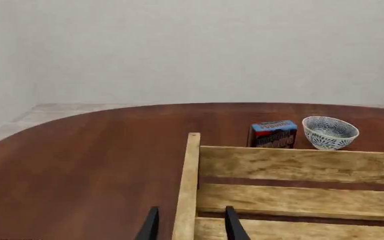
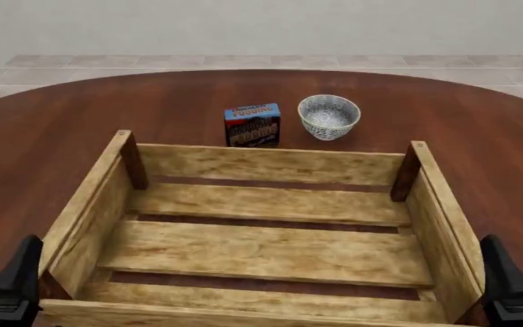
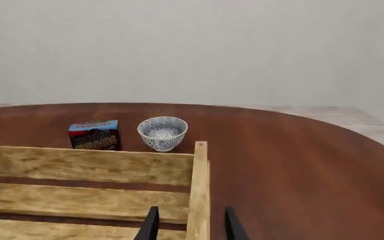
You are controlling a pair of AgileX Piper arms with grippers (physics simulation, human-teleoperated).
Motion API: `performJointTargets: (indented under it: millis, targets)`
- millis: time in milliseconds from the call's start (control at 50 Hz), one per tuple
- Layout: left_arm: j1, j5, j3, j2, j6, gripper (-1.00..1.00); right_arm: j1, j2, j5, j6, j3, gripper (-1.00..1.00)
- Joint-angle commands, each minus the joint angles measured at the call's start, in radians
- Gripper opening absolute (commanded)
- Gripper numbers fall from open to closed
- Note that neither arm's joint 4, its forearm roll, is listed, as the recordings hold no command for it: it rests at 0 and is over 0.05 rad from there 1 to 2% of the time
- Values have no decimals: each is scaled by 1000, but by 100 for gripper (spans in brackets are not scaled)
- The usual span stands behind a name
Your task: Pick up the salad dressing and put it in the tray.
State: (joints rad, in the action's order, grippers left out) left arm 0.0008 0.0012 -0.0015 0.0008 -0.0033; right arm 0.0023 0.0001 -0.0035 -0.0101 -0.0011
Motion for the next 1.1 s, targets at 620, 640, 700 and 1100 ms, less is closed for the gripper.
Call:
performJointTargets:
  millis: [620,640,700,1100]
  targets:
    - [48,193,-205,-1,10,100,-2,1,21,9,-7,100]
    - [48,193,-205,-1,10,100,-3,1,22,9,-7,100]
    - [67,214,-214,-1,26,100,-5,0,24,10,-8,100]
    - [218,392,-317,2,75,100,-10,0,35,14,-2,100]
